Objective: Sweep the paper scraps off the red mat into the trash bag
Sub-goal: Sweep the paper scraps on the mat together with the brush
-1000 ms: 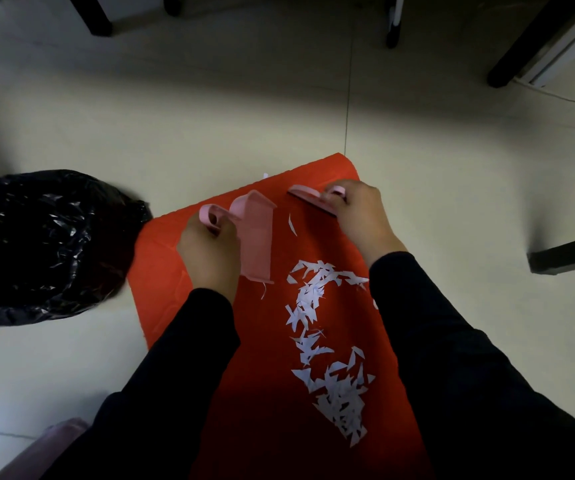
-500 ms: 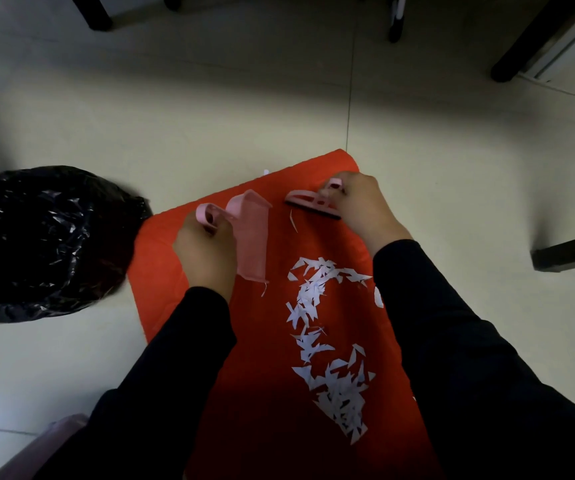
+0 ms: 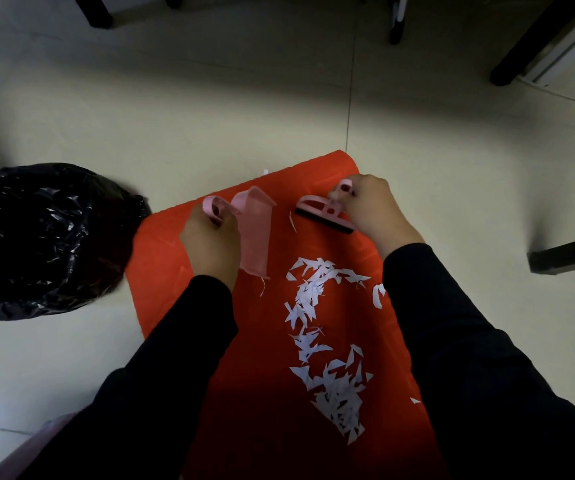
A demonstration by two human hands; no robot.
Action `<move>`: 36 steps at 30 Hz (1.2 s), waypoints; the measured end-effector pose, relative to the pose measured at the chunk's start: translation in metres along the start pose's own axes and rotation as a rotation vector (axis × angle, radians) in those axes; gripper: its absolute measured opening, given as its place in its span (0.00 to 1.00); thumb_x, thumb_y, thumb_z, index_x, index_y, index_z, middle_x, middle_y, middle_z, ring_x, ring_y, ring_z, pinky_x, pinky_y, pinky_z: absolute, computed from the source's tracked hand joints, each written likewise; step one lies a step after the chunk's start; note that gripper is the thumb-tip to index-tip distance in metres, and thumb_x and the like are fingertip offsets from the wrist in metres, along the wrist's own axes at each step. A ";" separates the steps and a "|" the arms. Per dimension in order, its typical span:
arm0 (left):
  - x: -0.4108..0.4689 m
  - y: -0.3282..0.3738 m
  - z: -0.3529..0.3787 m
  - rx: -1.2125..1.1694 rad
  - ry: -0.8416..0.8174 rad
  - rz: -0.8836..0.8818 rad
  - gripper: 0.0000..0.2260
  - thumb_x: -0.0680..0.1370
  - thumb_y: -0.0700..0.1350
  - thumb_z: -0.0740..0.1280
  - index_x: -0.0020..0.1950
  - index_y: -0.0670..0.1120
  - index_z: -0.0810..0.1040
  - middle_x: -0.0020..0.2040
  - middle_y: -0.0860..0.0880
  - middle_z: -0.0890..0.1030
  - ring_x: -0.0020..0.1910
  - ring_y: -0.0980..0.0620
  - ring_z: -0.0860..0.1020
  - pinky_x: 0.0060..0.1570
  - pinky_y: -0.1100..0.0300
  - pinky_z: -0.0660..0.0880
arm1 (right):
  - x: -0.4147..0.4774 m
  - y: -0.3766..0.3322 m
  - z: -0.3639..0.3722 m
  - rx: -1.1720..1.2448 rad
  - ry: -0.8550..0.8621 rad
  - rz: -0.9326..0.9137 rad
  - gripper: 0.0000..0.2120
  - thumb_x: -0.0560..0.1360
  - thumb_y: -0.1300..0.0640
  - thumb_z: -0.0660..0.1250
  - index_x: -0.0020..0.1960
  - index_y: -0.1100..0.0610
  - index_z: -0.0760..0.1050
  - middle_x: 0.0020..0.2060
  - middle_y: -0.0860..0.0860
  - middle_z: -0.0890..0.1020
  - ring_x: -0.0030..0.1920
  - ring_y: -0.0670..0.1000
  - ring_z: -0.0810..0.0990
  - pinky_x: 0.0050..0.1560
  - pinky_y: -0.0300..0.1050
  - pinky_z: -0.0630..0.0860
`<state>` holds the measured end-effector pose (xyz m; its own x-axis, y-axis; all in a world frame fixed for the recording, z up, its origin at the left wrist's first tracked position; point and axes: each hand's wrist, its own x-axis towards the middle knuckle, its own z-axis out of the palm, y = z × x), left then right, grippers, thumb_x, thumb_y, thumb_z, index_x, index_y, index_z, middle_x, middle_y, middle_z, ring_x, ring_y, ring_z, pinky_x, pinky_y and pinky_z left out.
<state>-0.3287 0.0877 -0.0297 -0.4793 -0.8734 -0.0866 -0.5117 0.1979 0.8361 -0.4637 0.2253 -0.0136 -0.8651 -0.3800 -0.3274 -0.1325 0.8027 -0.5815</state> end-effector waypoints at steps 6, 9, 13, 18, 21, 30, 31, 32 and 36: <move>0.014 0.007 0.020 0.067 -0.062 0.099 0.12 0.80 0.39 0.57 0.36 0.44 0.68 0.29 0.54 0.66 0.28 0.58 0.64 0.30 0.66 0.64 | 0.001 0.015 0.017 -0.012 0.104 -0.106 0.09 0.78 0.59 0.61 0.47 0.65 0.77 0.43 0.58 0.78 0.43 0.56 0.75 0.38 0.42 0.65; 0.012 0.007 0.028 0.098 -0.100 0.130 0.11 0.80 0.39 0.57 0.37 0.42 0.69 0.29 0.54 0.67 0.29 0.55 0.65 0.30 0.62 0.61 | -0.001 0.018 0.024 -0.028 0.114 -0.125 0.10 0.78 0.59 0.61 0.50 0.65 0.77 0.48 0.59 0.79 0.45 0.55 0.75 0.42 0.42 0.66; 0.009 0.008 0.032 0.127 -0.148 0.182 0.11 0.80 0.40 0.57 0.42 0.37 0.75 0.34 0.44 0.75 0.35 0.46 0.72 0.32 0.62 0.66 | -0.005 0.022 0.027 -0.042 0.116 -0.123 0.10 0.78 0.59 0.60 0.52 0.63 0.78 0.48 0.58 0.79 0.44 0.53 0.73 0.40 0.39 0.63; 0.004 0.011 0.033 0.196 -0.211 0.223 0.11 0.78 0.39 0.57 0.47 0.36 0.78 0.38 0.41 0.77 0.37 0.47 0.72 0.34 0.60 0.62 | -0.010 0.026 0.029 -0.055 0.098 -0.126 0.10 0.79 0.58 0.60 0.53 0.62 0.78 0.49 0.57 0.79 0.43 0.51 0.72 0.39 0.39 0.61; -0.001 0.011 0.033 0.216 -0.260 0.201 0.11 0.78 0.38 0.57 0.44 0.36 0.77 0.33 0.46 0.73 0.33 0.48 0.70 0.27 0.59 0.60 | -0.011 0.029 0.026 -0.057 0.119 -0.127 0.09 0.78 0.59 0.60 0.50 0.62 0.77 0.47 0.58 0.79 0.42 0.51 0.72 0.40 0.39 0.62; 0.002 0.018 0.023 0.194 -0.177 0.276 0.15 0.78 0.36 0.57 0.31 0.45 0.66 0.27 0.53 0.65 0.27 0.59 0.63 0.26 0.73 0.62 | -0.004 0.031 0.017 -0.009 0.170 -0.143 0.11 0.77 0.59 0.61 0.50 0.66 0.78 0.48 0.61 0.80 0.49 0.59 0.77 0.46 0.44 0.69; 0.003 0.017 0.022 0.198 -0.161 0.283 0.15 0.78 0.36 0.57 0.31 0.45 0.65 0.27 0.53 0.65 0.27 0.60 0.63 0.27 0.72 0.63 | -0.004 0.029 0.019 0.001 0.153 -0.152 0.12 0.77 0.58 0.62 0.50 0.67 0.78 0.47 0.61 0.80 0.47 0.59 0.77 0.43 0.43 0.67; 0.005 0.017 0.021 0.195 -0.145 0.283 0.15 0.78 0.36 0.57 0.32 0.44 0.65 0.28 0.53 0.65 0.27 0.60 0.63 0.27 0.70 0.63 | -0.004 0.029 0.022 -0.004 0.135 -0.165 0.13 0.78 0.57 0.62 0.49 0.68 0.78 0.46 0.61 0.79 0.46 0.59 0.77 0.40 0.42 0.65; 0.007 0.014 0.017 0.201 -0.114 0.276 0.20 0.79 0.37 0.57 0.28 0.49 0.61 0.27 0.53 0.65 0.26 0.59 0.63 0.27 0.71 0.63 | -0.007 0.027 0.032 -0.067 0.028 -0.171 0.13 0.78 0.57 0.62 0.48 0.66 0.78 0.46 0.60 0.78 0.46 0.57 0.76 0.40 0.41 0.64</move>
<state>-0.3509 0.0921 -0.0279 -0.6896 -0.7218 0.0589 -0.4760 0.5130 0.7144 -0.4459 0.2352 -0.0506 -0.8405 -0.5010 -0.2063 -0.3097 0.7567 -0.5758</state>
